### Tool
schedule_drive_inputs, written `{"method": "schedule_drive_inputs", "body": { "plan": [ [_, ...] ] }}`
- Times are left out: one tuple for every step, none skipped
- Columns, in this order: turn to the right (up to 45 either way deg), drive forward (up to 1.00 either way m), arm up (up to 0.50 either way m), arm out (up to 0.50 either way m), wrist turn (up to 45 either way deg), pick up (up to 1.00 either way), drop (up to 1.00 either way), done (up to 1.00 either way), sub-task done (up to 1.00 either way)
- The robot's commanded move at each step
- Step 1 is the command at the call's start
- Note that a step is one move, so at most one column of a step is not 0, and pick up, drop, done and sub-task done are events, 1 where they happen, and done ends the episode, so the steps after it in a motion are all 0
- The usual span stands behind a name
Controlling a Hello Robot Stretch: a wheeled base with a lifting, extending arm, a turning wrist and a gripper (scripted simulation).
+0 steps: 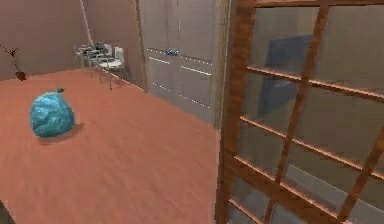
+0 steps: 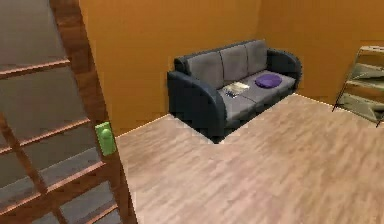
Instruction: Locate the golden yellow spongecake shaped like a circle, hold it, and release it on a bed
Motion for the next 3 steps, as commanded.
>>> {"method": "schedule_drive_inputs", "body": {
  "plan": [
    [0.0,0.65,0.0,0.0,0.0,0.0,0.0,0.0,0.0],
    [-36.0,0.0,0.0,0.0,0.0,0.0,0.0,0.0,0.0],
    [0.0,0.25,0.0,0.0,0.0,0.0,0.0,0.0,0.0]
  ]
}}
